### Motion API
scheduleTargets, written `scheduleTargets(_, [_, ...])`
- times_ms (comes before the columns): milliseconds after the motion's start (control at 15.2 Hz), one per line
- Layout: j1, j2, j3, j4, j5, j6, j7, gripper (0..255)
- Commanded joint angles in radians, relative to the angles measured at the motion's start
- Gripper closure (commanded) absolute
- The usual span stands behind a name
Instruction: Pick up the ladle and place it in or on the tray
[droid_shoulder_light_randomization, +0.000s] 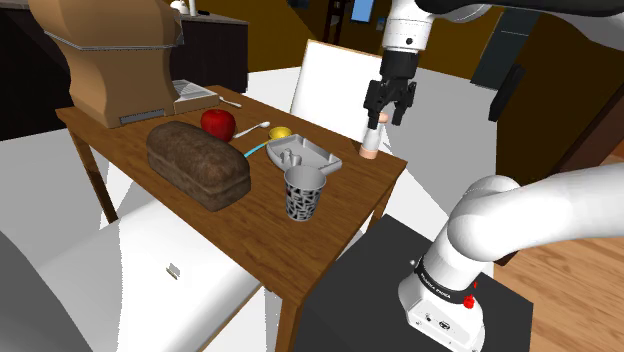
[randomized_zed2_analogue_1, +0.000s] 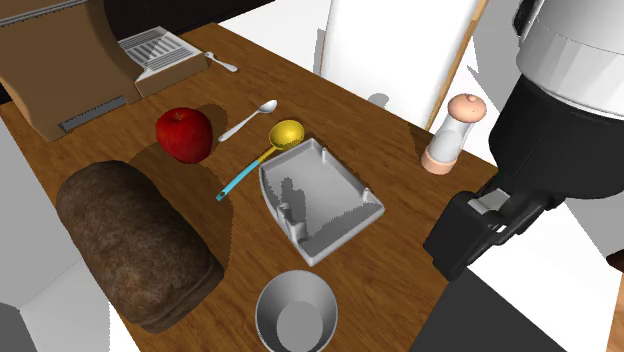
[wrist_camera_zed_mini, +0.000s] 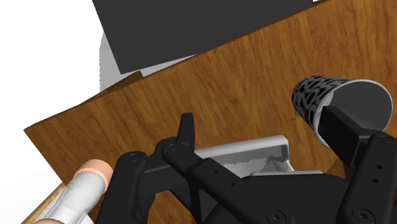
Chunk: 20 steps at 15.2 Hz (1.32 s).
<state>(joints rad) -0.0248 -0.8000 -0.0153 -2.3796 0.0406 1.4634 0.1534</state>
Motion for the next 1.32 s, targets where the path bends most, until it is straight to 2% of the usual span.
scheduleTargets(0, [0.000,0.000,0.000,0.000,0.000,0.000,0.000,0])
scheduleTargets(660, [-0.017,0.307,0.125,0.042,-0.087,0.327,0.128,0])
scheduleTargets(1254, [-0.053,0.638,0.214,0.207,-0.267,0.513,0.303,0])
